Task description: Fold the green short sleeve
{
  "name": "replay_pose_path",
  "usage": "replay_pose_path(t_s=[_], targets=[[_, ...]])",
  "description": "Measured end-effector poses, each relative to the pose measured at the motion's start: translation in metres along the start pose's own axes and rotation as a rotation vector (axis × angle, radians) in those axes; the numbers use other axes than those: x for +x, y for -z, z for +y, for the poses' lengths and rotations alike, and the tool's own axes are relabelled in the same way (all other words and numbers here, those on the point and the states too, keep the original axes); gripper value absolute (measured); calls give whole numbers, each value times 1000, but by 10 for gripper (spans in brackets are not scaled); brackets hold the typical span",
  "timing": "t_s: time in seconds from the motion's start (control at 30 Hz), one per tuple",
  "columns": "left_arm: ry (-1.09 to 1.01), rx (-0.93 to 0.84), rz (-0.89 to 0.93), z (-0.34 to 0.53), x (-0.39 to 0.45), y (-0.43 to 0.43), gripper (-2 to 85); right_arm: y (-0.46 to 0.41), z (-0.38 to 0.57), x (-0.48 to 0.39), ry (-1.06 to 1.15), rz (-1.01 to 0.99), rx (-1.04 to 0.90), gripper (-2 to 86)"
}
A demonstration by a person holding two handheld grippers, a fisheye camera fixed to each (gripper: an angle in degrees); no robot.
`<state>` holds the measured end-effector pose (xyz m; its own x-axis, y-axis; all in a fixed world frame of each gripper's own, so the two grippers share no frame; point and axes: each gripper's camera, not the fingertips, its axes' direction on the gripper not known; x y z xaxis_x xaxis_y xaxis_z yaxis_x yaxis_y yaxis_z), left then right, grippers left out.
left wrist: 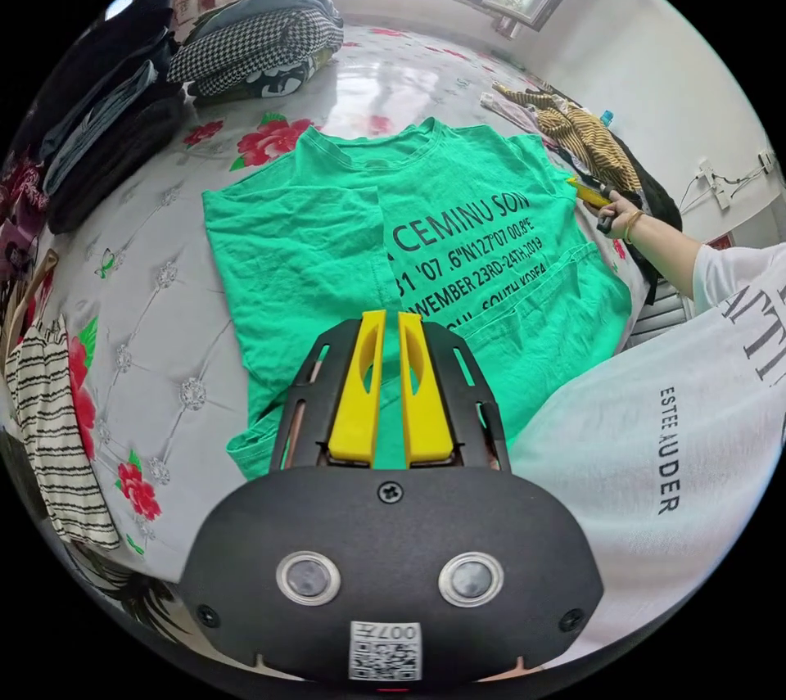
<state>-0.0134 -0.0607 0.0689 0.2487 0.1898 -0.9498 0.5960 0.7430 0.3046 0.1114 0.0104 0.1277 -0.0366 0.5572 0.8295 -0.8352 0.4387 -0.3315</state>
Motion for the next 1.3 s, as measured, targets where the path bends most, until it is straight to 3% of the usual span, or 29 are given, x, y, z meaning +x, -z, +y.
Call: replay_pose_path(t_s=[0.1, 0.17, 0.27, 0.37, 0.57, 0.8, 1.07, 1.13, 1.2, 1.3], targets=[[49, 20, 4, 4, -12, 11, 14, 4, 13, -76, 344, 21, -50, 1], [72, 21, 13, 6, -20, 13, 8, -9, 67, -160, 790, 165, -189, 0], [89, -2, 34, 2, -30, 4, 5, -37, 168, -214, 1234, 274, -370, 1], [73, -4, 107, -12, -33, -5, 14, -75, 253, -211, 1435, 336, -537, 8], [-8, 30, 194, -53, -30, -9, 42, -101, 321, -188, 1410, 285, -752, 27], [-117, 27, 274, -108, -25, -24, 60, -81, 295, -176, 1288, 358, -601, 29], [-189, -67, 300, -216, 3, -87, 99, -146, 323, -165, 1376, 387, -815, 21], [-177, -129, 291, -231, 6, -105, 91, -143, 323, -164, 1409, 386, -787, 13], [-164, -213, 235, -237, 8, -121, 43, -138, 320, -166, 1398, 317, -914, 6], [-236, -200, 262, -229, 14, -109, -1, -120, 317, -166, 1388, 221, -1064, 1]])
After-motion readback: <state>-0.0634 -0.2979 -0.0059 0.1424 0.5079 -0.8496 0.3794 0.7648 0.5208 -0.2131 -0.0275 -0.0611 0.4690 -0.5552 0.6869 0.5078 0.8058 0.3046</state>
